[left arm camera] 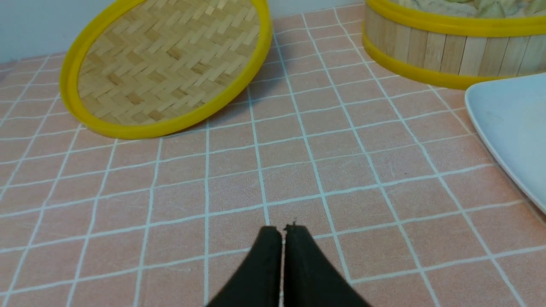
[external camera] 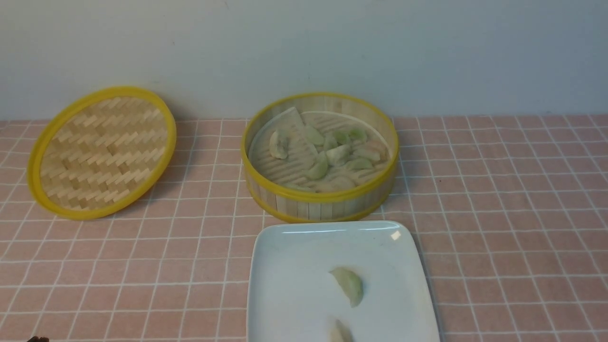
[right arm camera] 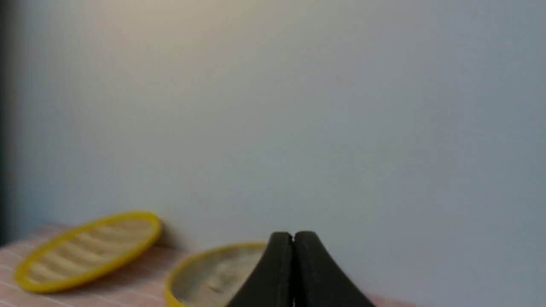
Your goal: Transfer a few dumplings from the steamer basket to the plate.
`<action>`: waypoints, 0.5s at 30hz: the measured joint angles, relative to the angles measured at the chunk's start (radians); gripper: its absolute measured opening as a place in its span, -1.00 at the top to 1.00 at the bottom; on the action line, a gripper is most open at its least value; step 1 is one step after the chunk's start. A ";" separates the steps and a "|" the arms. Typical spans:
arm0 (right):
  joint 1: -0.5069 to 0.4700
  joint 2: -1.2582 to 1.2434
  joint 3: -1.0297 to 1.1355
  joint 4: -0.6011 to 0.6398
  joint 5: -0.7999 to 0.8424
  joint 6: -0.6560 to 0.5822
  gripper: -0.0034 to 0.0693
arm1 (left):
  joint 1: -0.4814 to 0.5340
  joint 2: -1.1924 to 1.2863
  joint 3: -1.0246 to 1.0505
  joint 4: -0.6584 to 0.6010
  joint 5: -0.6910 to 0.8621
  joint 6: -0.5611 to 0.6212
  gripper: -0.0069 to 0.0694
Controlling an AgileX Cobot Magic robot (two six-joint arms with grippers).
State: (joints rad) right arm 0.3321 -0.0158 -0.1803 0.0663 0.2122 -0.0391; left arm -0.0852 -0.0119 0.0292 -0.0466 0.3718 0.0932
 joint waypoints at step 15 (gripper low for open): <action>-0.294 0.000 0.205 0.001 0.164 -0.003 0.95 | 0.000 0.000 0.000 0.000 0.000 0.000 0.83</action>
State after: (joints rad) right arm 0.0386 -0.0158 0.0250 0.0673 0.3758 -0.0422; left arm -0.0852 -0.0119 0.0292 -0.0466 0.3718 0.0932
